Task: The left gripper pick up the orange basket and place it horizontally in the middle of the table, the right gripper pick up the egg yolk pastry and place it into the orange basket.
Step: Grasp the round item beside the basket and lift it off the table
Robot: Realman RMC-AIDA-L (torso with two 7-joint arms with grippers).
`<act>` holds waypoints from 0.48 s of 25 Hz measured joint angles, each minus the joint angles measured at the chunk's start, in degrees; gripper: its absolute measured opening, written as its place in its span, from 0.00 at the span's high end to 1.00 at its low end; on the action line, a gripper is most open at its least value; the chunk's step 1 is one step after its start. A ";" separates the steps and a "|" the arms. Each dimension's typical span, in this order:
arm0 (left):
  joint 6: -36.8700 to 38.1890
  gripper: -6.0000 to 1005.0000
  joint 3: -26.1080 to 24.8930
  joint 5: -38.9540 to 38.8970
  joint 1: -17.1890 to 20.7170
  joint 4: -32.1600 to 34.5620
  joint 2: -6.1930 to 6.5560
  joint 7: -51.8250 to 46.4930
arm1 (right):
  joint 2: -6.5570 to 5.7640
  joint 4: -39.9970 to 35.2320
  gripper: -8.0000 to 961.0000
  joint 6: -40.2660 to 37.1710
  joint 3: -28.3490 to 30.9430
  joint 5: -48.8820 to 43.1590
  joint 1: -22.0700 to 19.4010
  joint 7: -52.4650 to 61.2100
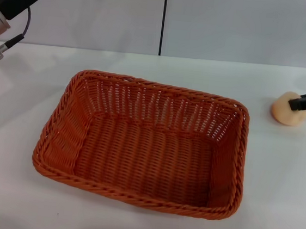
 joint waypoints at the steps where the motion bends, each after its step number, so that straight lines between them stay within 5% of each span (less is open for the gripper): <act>1: 0.00 0.25 0.00 0.00 0.00 0.00 0.00 0.00 | 0.02 -0.11 0.70 0.02 0.03 0.18 -0.09 -0.04; 12: -0.12 0.25 -0.21 0.00 -0.19 -0.72 0.00 0.00 | 2.16 -8.73 0.79 -0.95 0.64 5.29 -4.82 -0.09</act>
